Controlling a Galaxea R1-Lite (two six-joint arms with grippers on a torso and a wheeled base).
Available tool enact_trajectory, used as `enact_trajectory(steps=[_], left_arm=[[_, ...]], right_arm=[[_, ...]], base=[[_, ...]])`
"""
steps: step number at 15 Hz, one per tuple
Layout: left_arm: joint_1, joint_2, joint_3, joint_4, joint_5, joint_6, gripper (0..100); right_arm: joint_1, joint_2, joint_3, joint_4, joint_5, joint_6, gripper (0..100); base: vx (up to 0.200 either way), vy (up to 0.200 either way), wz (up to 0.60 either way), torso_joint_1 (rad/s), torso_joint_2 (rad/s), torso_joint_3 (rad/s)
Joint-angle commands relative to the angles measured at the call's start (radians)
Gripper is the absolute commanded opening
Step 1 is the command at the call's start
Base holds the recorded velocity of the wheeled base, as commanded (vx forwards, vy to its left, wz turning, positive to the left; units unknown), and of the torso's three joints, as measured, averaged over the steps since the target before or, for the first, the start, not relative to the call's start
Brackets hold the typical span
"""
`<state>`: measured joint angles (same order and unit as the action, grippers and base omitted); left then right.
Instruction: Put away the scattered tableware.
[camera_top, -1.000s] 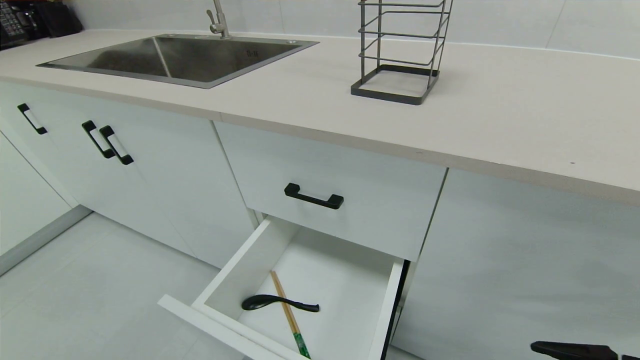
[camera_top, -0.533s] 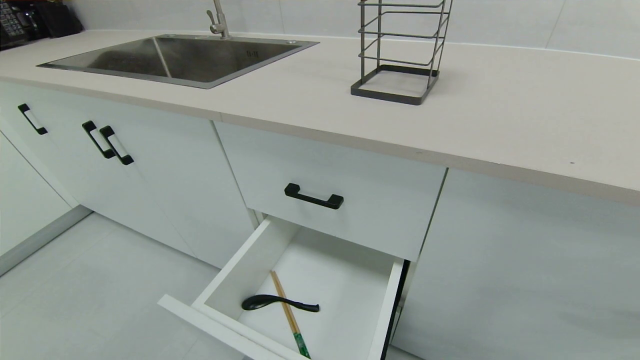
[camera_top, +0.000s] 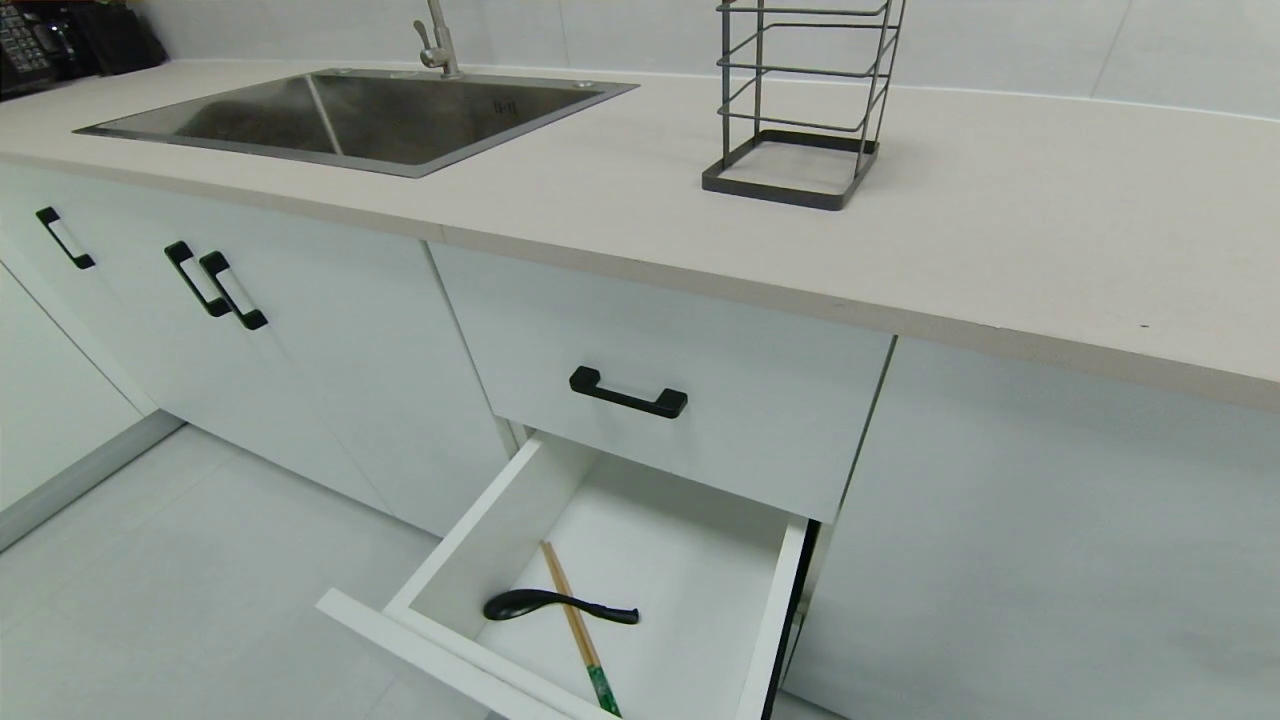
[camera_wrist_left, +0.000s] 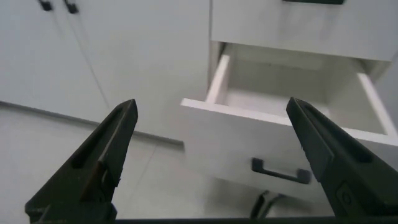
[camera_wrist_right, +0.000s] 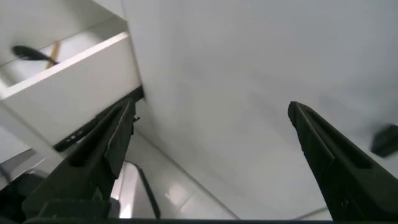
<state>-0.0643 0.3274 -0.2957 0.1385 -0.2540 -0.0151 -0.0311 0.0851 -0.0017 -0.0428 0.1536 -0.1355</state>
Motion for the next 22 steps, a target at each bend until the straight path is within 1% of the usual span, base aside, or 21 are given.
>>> enact_trajectory(steps=[1, 2, 3, 4, 6, 9, 10, 11, 12, 14, 15, 16, 17, 19, 21, 22], left_arm=[[-0.037, 0.301, -0.031, 0.027, -0.094, -0.005, 100], [-0.037, 0.323, -0.026, 0.027, -0.103, -0.005, 100], [-0.04, 0.398, -0.013, 0.026, -0.119, -0.003, 100], [-0.049, 0.479, -0.011, 0.026, -0.12, -0.002, 100], [-0.081, 0.57, -0.01, 0.026, -0.119, 0.0, 100], [-0.164, 0.728, 0.01, 0.021, -0.116, 0.004, 100], [-0.206, 0.797, 0.001, 0.009, -0.114, 0.018, 100], [-0.226, 0.84, 0.001, -0.02, -0.113, 0.038, 100], [-0.239, 0.881, 0.003, -0.051, -0.11, 0.067, 100], [-0.243, 0.95, -0.01, -0.082, -0.108, 0.136, 100], [-0.243, 0.996, -0.022, -0.099, -0.105, 0.179, 100], [-0.243, 1.022, -0.023, -0.12, -0.087, 0.198, 100], [-0.244, 1.041, -0.023, -0.139, -0.063, 0.201, 100], [-0.249, 1.078, -0.028, -0.209, -0.001, 0.201, 100], [-0.252, 1.11, -0.028, -0.254, 0.044, 0.199, 100], [-0.252, 1.118, -0.029, -0.264, 0.056, 0.199, 100]], right_arm=[[0.003, -0.03, 0.0, 0.047, -0.092, 0.025, 100], [0.007, -0.034, -0.001, 0.05, -0.112, 0.051, 100], [0.013, -0.056, 0.0, 0.046, -0.137, 0.134, 100], [0.025, -0.085, 0.0, 0.046, -0.146, 0.142, 100], [0.025, -0.085, 0.0, 0.046, -0.152, 0.143, 100], [0.025, -0.085, 0.0, 0.046, -0.151, 0.145, 100], [0.025, -0.085, 0.0, 0.046, -0.151, 0.143, 100], [0.025, -0.085, 0.002, 0.046, -0.151, 0.143, 100], [0.025, -0.085, 0.002, 0.046, -0.151, 0.14, 100], [0.025, -0.085, 0.002, 0.046, -0.149, 0.139, 100], [0.025, -0.085, 0.002, 0.046, -0.146, 0.139, 100], [0.025, -0.085, 0.002, 0.046, -0.146, 0.142, 100], [0.025, -0.085, 0.002, 0.046, -0.151, 0.148, 100], [0.025, -0.085, 0.002, 0.044, -0.158, 0.166, 100], [0.025, -0.085, 0.002, 0.044, -0.175, 0.168, 100], [0.025, -0.085, 0.002, 0.044, -0.18, 0.168, 100]], base=[[0.0, 0.0, 0.0, 0.0, 0.0, 0.0], [0.0, 0.0, 0.0, 0.0, 0.0, 0.0], [0.0, 0.0, 0.0, 0.0, 0.0, 0.0], [0.0, 0.0, 0.0, 0.0, 0.0, 0.0], [0.0, 0.0, 0.0, 0.0, 0.0, 0.0], [0.0, 0.0, 0.0, 0.0, 0.0, 0.0], [0.0, 0.0, 0.0, 0.0, 0.0, 0.0], [0.0, 0.0, 0.0, 0.0, 0.0, 0.0], [0.0, 0.0, 0.0, 0.0, 0.0, 0.0], [0.0, 0.0, 0.0, 0.0, 0.0, 0.0], [0.0, 0.0, 0.0, 0.0, 0.0, 0.0], [0.0, 0.0, 0.0, 0.0, 0.0, 0.0], [0.0, 0.0, 0.0, 0.0, 0.0, 0.0], [0.0, 0.0, 0.0, 0.0, 0.0, 0.0], [0.0, 0.0, 0.0, 0.0, 0.0, 0.0], [0.0, 0.0, 0.0, 0.0, 0.0, 0.0]])
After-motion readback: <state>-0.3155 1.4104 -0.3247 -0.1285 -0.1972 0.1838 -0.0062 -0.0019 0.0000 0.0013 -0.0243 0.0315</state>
